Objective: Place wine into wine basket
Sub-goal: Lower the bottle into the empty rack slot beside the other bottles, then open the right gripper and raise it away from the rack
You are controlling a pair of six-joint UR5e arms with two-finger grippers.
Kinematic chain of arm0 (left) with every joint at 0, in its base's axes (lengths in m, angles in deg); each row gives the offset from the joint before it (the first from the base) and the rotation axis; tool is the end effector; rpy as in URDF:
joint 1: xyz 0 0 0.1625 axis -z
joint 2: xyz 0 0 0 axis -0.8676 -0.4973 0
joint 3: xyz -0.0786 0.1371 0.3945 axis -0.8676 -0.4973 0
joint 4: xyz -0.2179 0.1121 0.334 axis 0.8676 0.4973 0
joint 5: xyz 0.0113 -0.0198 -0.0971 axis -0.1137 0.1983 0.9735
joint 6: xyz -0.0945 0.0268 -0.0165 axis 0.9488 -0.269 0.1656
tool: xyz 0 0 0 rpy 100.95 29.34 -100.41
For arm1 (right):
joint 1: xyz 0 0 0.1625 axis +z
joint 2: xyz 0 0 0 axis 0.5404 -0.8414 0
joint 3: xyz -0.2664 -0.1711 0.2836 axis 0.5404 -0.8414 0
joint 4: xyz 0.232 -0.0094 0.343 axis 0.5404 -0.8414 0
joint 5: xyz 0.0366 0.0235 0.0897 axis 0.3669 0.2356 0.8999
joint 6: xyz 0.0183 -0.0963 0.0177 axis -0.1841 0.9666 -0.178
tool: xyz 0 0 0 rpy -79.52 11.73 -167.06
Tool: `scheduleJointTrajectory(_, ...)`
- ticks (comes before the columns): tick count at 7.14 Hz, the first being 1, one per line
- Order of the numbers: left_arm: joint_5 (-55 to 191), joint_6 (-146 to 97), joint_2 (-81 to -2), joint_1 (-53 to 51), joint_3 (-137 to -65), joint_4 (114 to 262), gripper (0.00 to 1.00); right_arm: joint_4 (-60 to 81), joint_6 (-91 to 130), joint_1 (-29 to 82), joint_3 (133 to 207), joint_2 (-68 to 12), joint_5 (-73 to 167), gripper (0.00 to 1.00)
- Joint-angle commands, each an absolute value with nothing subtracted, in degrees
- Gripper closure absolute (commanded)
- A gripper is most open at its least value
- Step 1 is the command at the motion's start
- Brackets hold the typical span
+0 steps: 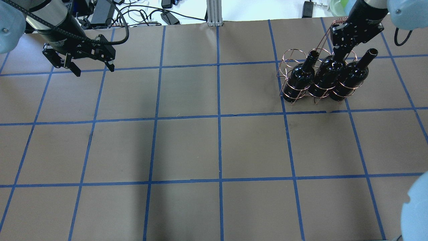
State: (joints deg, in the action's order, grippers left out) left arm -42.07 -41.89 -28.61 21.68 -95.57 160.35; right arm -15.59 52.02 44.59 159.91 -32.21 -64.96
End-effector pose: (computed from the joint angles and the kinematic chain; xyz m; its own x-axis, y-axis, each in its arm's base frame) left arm -0.0582 -0.5532 0.4651 -0.9954 -0.0919 0.0276 -0.0913 0.9956 0.0217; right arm -0.0026 -0.6250 0.4190 -0.9981 -0.0622 0.0024 -0.0622 0.9958 -0.0673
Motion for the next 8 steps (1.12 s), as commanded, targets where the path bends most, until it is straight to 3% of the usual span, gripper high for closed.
scheduleJointTrajectory(1,-42.2,-41.9,-28.1,22.1,-95.6,160.5,0.00,-15.4,52.0,44.7,159.9,-36.1,-65.6,0.00)
scheduleJointTrajectory(6,-42.6,-42.0,-28.0,21.8,-95.5,160.5,0.00,3.3,46.5,47.3,160.0,-50.4,-67.7,0.00)
scheduleJointTrajectory(8,-42.5,-42.0,-27.7,21.8,-95.5,160.5,0.00,3.2,35.8,56.1,160.1,-49.8,-67.7,0.00)
